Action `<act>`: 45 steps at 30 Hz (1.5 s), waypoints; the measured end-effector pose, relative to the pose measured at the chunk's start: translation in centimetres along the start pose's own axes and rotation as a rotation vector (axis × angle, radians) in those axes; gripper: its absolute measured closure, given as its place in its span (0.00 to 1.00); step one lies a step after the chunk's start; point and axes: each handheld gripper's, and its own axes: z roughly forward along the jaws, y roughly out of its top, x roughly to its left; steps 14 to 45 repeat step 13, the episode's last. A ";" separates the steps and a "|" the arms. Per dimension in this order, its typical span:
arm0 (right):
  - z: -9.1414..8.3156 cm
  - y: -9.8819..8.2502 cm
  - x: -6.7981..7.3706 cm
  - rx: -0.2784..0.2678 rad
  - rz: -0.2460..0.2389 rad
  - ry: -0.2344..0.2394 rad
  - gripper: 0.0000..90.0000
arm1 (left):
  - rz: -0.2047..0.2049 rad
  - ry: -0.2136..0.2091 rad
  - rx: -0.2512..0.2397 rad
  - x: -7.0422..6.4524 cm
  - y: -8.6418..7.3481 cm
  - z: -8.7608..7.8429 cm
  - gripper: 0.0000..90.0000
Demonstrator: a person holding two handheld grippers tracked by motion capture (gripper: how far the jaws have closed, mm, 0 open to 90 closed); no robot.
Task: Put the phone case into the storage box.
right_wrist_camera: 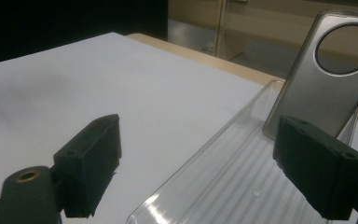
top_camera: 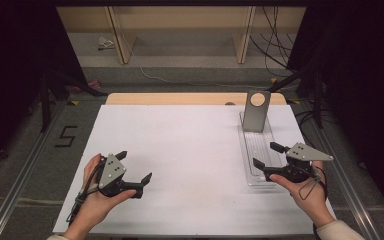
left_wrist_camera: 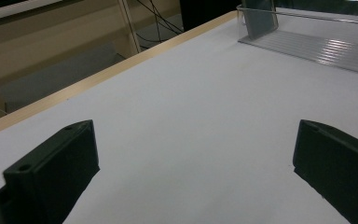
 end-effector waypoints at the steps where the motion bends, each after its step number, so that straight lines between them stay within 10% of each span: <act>1: 0.0 0.0 0.0 -0.001 0.001 0.001 0.18 | -0.015 -0.004 0.009 -0.1 -0.1 0.0 0.00; 45: 0.0 -0.1 -0.1 -0.007 0.011 0.006 0.18 | -0.014 -0.015 0.014 -0.3 -0.2 0.3 0.00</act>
